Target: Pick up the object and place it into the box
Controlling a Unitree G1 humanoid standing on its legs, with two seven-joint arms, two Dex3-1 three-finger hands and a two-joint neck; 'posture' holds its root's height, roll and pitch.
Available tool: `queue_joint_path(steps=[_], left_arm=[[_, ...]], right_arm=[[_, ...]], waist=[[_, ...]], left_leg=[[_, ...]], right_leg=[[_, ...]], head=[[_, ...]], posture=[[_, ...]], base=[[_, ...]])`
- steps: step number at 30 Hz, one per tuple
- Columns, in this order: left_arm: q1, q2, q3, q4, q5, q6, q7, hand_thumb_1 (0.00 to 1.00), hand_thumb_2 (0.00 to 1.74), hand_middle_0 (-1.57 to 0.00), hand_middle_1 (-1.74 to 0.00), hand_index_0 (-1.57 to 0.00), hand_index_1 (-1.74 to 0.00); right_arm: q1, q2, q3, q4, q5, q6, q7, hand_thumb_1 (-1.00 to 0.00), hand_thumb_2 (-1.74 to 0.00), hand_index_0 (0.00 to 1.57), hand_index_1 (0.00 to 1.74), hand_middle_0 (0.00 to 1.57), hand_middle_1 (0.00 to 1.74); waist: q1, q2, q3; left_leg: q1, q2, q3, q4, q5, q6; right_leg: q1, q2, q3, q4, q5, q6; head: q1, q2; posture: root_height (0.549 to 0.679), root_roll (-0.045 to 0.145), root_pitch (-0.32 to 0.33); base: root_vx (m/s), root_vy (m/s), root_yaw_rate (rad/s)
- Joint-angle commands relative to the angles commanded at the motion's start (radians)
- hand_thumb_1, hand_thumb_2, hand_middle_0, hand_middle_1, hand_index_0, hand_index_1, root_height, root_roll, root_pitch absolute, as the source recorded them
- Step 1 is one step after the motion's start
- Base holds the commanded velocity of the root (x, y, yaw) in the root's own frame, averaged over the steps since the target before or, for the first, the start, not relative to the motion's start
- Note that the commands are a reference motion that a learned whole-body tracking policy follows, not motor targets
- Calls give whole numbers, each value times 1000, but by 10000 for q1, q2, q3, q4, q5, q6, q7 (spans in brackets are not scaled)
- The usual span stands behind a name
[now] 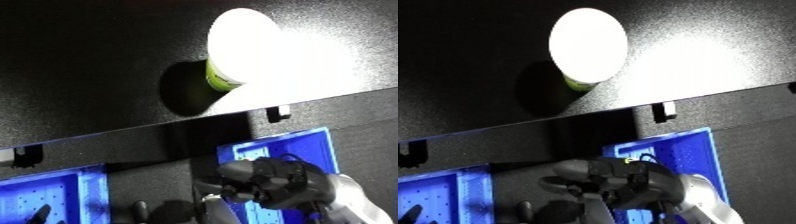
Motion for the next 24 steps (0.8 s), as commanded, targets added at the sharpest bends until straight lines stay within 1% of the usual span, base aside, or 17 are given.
queue_joint_path(steps=[2, 4, 5, 7, 12, 15, 16, 18, 19, 22, 24], left_arm=[[12, -37, 46, -25, 69, 66, -1, 0, 0, 0, 0, 0, 0], [16, -83, 89, -50, 148, 145, 17, 0, 0, 0, 0, 0, 0], [19, -112, 103, -58, 184, 175, 32, 0, 0, 0, 0, 0, 0], [36, -182, 116, -72, 224, 213, 69, 0, 0, 0, 0, 0, 0], [168, -337, 94, -154, 159, 269, 190, 0, 0, 0, 0, 0, 0], [277, -421, 57, -217, 108, 298, 264, 0, 0, 0, 0, 0, 0], [310, -450, 29, -259, 91, 322, 306, 0, 0, 0, 0, 0, 0], [375, -494, -19, -369, 68, 388, 393, 0, 0, 0, 0, 0, 0], [407, -515, -42, -415, 58, 414, 433, 0, 0, 0, 0, 0, 0], [491, -573, -109, -471, 31, 393, 507, 0, 0, 0, 0, 0, 0], [519, -605, -171, -481, 23, 341, 555, 0, 0, 0, 0, 0, 0]], right_arm=[[-227, 182, -381, -359, 350, -472, -266, 0, 0, 0, 0, 0, 0], [-451, 394, -789, -569, 574, -966, -682, 0, 0, 0, 0, 0, 0], [-546, 493, -994, -611, 620, -1202, -940, 0, 0, 0, 0, 0, 0], [-705, 669, -1394, -582, 486, -1720, -1568, 0, 0, 0, 0, 0, 0], [-839, 807, -2282, -284, -400, -3294, -3250, 0, 0, 0, 0, 0, 0], [-857, 700, -2671, -69, -1273, -4211, -4250, 0, 0, 0, 0, 0, 0], [-872, 624, -2750, 34, -1681, -4428, -4661, 0, 0, 0, 0, 0, 0], [-913, 422, -2788, 222, -2611, -4597, -5603, 0, 0, 0, 0, 0, 0], [-940, 306, -2757, 312, -3139, -4561, -6128, 0, 0, 0, 0, 0, 0], [-1101, -27, -2468, 456, -4579, -4094, -7570, 0, 0, 0, 0, 0, 0], [-1273, -240, -2227, 565, -5205, -3655, -8271, 0, 0, 0, 0, 0, 0]], waist=[[-12, 31, 0], [-25, 68, 0], [-31, 87, 0], [-54, 126, 0], [-139, 202, 0], [-194, 219, 0], [-206, 224, 0], [-218, 235, 0], [-220, 241, 0], [-196, 245, 0], [-157, 238, 0]], left_leg=[[-34, -1, 7, 60, -29, -2], [-47, -9, 9, 111, -58, -3], [-49, -11, 12, 139, -75, -2], [-53, -16, 24, 195, -106, 4], [-41, -16, 93, 256, -145, 34], [2, -4, 143, 259, -163, 45], [13, -2, 157, 268, -168, 45], [35, -7, 175, 280, -173, 51], [47, -10, 179, 279, -170, 56], [98, -28, 182, 220, -139, 88], [133, -43, 178, 155, -109, 105]], right_leg=[[-18, 1, 4, 34, -8, -8], [-15, 2, 8, 59, -15, -17], [-10, -1, 11, 69, -17, -23], [-10, -10, 22, 97, -21, -36], [-30, -7, 63, 125, -22, -76], [-19, 11, 86, 109, -21, -92], [-14, 18, 97, 105, -20, -97], [-1, 38, 128, 87, -21, -119], [7, 46, 143, 77, -20, -129], [42, 80, 176, 23, -26, -176], [68, 103, 187, -14, -37, -206]], head=[[73, -14], [121, -8], [147, -13], [153, -1], [-42, 13], [-121, 8], [-120, 1], [-77, 5], [-72, 5], [-50, 33], [19, 65]], posture=[[624, 41, 23], [624, 43, 22], [624, 43, 21], [623, 45, 18], [623, 49, 17], [623, 51, 15], [623, 51, 14], [624, 53, 12], [624, 54, 11], [624, 54, 9], [624, 54, 9]], base=[[18, 11, 26], [26, 14, 28], [33, 17, 24], [37, 23, 13], [41, 36, -28], [42, 29, -33], [42, 21, -26], [43, 22, -35], [43, 21, -41], [35, 18, -45], [25, 8, -21]])
